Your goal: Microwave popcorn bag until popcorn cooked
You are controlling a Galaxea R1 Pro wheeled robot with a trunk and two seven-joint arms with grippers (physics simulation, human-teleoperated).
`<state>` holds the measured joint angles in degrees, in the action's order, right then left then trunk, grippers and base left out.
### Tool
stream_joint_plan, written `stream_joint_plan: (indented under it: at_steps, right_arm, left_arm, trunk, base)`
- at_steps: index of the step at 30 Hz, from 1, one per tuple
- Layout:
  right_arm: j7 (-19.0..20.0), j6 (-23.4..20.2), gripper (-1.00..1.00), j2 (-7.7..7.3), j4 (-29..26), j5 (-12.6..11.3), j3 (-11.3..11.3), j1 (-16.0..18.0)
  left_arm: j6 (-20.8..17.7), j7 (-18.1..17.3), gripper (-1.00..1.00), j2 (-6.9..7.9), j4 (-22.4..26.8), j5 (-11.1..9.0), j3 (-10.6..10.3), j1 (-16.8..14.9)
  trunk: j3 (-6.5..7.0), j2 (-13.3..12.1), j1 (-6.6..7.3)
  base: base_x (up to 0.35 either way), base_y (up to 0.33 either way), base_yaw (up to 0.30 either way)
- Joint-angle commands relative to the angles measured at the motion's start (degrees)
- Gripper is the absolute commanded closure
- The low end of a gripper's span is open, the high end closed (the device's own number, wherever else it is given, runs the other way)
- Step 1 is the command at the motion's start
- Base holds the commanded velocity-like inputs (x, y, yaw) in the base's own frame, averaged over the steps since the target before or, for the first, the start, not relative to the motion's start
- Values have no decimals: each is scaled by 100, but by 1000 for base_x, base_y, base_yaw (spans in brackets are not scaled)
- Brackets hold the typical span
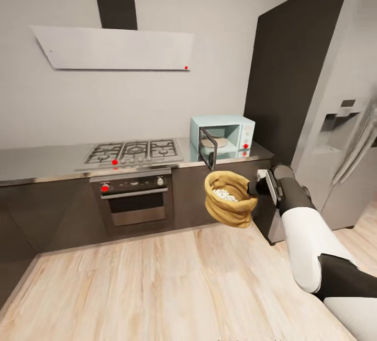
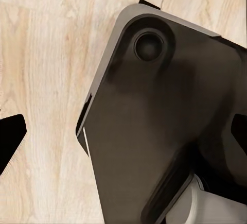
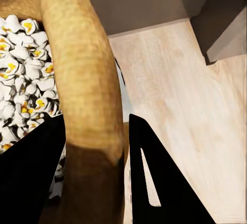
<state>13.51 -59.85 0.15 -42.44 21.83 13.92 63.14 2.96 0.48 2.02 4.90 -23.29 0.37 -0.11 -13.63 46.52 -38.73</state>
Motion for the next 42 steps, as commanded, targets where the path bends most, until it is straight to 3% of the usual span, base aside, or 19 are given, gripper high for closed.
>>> stream_joint_plan:
  at_steps: [1,13,42]
  right_arm:
    - [55,-15,100,3,-7,58,14,6]
    - [54,-15,100,12,-6,67,6,6]
    - [90,-15,100,27,-10,73,-23,6]
  left_arm:
    - [12,5,-100,0,2,-17,0,0]
    - [12,14,-100,-45,7,-17,-4,0]
    - [0,14,-100,-31,2,-26,6,-1]
  trunk:
    - [-8,6,-1]
    - [-8,6,-1]
    - [-8,6,-1]
  base:
    - [0,0,-298]
    - [23,-15,-284]
    - [259,-191,-6]
